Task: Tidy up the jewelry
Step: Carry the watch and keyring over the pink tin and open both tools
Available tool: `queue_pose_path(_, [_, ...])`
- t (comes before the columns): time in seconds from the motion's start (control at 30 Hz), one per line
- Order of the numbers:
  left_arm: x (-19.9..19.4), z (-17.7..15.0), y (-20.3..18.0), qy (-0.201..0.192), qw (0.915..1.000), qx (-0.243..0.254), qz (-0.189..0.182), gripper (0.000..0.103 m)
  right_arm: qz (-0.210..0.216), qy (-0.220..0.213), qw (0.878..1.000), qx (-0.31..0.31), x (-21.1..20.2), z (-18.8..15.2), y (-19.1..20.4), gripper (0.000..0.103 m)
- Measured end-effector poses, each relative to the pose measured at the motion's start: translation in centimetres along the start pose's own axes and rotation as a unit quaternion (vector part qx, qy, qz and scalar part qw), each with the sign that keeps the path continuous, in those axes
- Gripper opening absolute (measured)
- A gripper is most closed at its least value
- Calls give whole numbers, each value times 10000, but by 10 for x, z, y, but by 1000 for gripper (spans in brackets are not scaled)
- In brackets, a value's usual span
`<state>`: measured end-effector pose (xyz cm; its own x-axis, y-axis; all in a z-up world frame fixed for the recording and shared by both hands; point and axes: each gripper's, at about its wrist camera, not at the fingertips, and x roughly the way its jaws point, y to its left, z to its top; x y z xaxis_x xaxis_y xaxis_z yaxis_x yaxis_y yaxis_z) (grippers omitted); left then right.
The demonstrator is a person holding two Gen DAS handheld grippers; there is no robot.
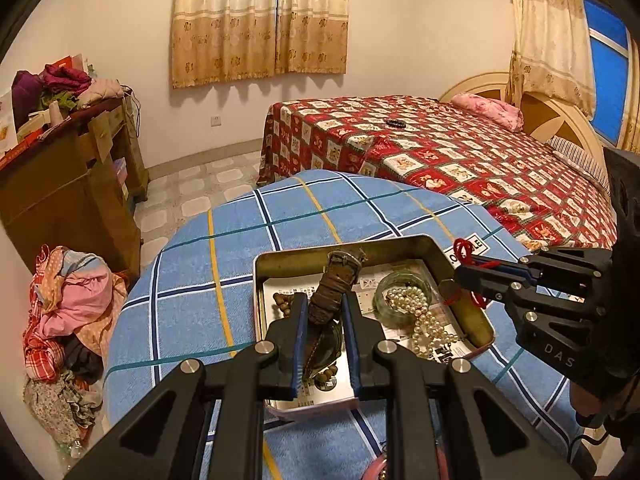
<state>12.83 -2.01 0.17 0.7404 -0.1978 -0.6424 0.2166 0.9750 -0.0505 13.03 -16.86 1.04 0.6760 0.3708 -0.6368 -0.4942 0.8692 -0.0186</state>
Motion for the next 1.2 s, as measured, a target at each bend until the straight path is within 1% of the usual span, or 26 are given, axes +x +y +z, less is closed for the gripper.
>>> queue_pose_path(0.57, [21,3,1,196,9998,28,68,17,-38,222,9997,129,25,-1,-7,9])
queue_pose_path(1.2, [37,-7,4,431,9990,51,121,17,-66,410,9991,129,42,-6,-7,9])
